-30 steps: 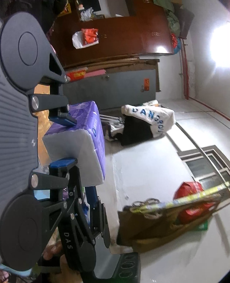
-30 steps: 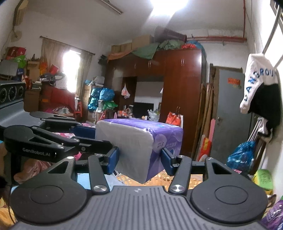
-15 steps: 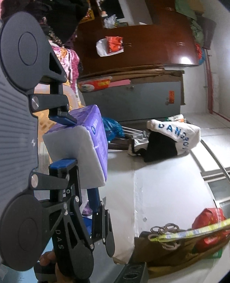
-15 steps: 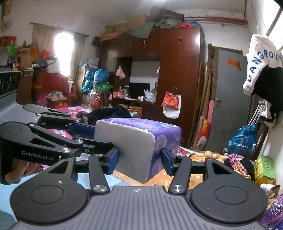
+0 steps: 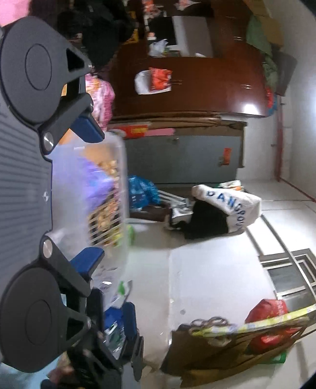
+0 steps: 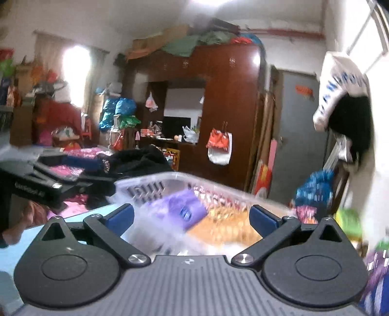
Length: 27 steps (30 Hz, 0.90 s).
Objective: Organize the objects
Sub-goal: 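Lower the tissue pack into the basket and open the left gripper, then grasp the white plush toy with the left gripper while the right gripper grasps the blue-grey plush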
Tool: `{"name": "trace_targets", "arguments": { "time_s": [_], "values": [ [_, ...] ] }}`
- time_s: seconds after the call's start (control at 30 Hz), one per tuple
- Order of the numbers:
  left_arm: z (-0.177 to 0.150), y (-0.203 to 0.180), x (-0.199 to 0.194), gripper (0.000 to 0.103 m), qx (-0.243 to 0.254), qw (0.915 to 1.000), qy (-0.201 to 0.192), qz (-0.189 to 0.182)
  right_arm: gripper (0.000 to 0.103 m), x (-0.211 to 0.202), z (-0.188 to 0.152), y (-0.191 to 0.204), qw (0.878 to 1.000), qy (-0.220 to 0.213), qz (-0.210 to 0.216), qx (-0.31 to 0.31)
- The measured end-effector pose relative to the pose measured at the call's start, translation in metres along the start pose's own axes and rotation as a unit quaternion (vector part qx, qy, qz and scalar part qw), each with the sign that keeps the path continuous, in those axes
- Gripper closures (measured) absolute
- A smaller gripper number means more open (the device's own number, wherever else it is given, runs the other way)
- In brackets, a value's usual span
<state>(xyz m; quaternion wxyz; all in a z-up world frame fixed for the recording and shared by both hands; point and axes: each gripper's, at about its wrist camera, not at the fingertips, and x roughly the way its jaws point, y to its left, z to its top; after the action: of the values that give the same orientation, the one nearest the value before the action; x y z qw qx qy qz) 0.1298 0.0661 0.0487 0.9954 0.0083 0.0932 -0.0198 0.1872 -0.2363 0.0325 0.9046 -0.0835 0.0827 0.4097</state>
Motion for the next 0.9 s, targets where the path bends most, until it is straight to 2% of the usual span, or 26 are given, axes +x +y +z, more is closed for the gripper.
{"name": "trace_targets", "arguments": {
  "time_s": [0.17, 0.27, 0.43, 0.6, 0.63, 0.8, 0.87, 0.9],
  "values": [
    [-0.035, -0.010, -0.015, 0.008, -0.016, 0.9982, 0.055, -0.020, 0.000, -0.020, -0.046, -0.003, 0.998, 0.058, -0.002, 0.033],
    [-0.044, -0.012, -0.012, 0.008, -0.029, 0.9966, 0.069, -0.033, 0.000, -0.014, -0.056, -0.012, 0.995, 0.080, 0.006, 0.062],
    [-0.049, -0.017, -0.001, 0.008, -0.024, 0.9955, 0.084, -0.039, 0.000, -0.010, -0.048, -0.022, 0.995, 0.063, 0.015, 0.077],
    [-0.055, -0.026, 0.014, 0.008, -0.021, 0.9936, 0.101, -0.046, 0.003, 0.006, -0.036, -0.013, 0.997, 0.052, 0.017, 0.058],
    [-0.056, -0.029, 0.018, 0.008, -0.020, 0.9932, 0.105, -0.047, 0.010, 0.009, -0.035, -0.012, 0.997, 0.054, 0.020, 0.054],
    [-0.061, -0.032, 0.027, 0.009, -0.024, 0.9916, 0.118, -0.047, 0.031, 0.019, -0.037, -0.010, 0.996, 0.063, 0.037, 0.050],
    [-0.062, -0.030, 0.030, 0.013, -0.029, 0.9911, 0.121, -0.046, 0.051, 0.020, -0.038, -0.011, 0.995, 0.065, 0.045, 0.052],
    [-0.062, -0.029, 0.031, 0.018, -0.032, 0.9908, 0.123, -0.045, 0.056, 0.020, -0.039, -0.013, 0.995, 0.066, 0.051, 0.056]
  ]
}}
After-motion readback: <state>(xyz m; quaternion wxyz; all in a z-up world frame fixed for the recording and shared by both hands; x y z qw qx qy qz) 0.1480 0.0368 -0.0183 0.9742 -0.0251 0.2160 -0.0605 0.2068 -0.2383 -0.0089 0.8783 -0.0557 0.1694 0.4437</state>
